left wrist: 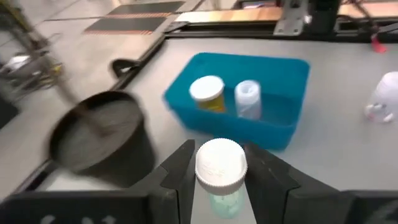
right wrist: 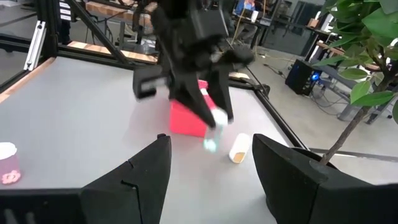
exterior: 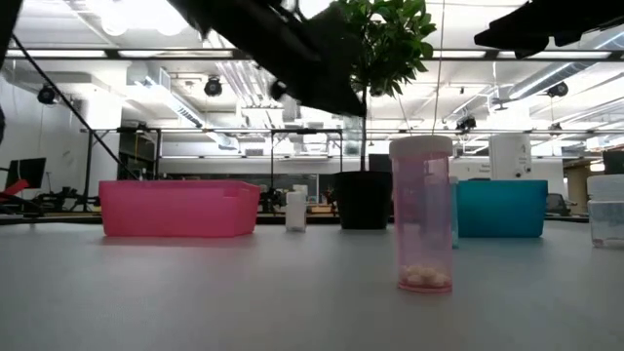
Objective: Pick and place medicine bottles into bin by pill shape (circle, oval)
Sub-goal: Put the small blue pill bottle into the pink bin
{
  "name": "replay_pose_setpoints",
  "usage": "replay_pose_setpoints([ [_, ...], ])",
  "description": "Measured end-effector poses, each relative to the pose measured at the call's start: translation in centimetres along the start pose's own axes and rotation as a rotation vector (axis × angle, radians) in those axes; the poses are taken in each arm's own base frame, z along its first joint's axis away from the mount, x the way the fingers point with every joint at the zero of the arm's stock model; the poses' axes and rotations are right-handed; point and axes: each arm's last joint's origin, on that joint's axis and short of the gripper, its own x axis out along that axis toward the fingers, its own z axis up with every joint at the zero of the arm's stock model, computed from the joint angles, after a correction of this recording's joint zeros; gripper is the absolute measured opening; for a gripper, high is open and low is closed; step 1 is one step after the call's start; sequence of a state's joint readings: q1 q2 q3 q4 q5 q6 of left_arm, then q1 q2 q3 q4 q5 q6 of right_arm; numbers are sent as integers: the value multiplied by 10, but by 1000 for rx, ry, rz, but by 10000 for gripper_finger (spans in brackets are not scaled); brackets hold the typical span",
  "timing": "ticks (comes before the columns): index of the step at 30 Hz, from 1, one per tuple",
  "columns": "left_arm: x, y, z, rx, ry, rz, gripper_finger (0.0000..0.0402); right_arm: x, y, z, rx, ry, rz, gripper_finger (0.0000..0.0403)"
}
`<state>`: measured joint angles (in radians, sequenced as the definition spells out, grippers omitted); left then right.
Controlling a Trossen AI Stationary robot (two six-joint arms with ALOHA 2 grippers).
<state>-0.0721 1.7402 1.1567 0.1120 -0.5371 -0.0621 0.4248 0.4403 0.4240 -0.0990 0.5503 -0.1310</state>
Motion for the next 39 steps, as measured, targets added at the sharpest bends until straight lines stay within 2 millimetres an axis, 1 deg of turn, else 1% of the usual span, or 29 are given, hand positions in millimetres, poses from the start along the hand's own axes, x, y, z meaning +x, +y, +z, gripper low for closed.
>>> replay_pose_setpoints([
  [3,-22,6,-2,-24,47,91,96,0,0,0,-1,1,1,215],
  [6,-43,18,-11,-118,81,234,96,0,0,0,-1,2,1,215],
  [8,-56,27,-23,-196,110,308,96,0,0,0,-1,2,0,215],
  [10,-66,35,-37,-285,139,336,96,0,0,0,-1,2,1,215],
  [14,-78,45,-66,-411,152,389,96,0,0,0,-1,2,1,215],
  [16,-79,48,-81,-452,161,409,96,0,0,0,-2,3,1,215],
  [18,-80,49,-95,-458,179,430,96,0,0,0,-1,2,1,215],
  [23,-74,50,-115,-422,178,493,96,0,0,0,-2,2,0,215],
  [33,-58,41,-133,-358,201,542,96,0,0,0,-4,0,0,215],
  [39,-49,37,-137,-365,189,552,96,0,0,0,-5,0,0,215],
])
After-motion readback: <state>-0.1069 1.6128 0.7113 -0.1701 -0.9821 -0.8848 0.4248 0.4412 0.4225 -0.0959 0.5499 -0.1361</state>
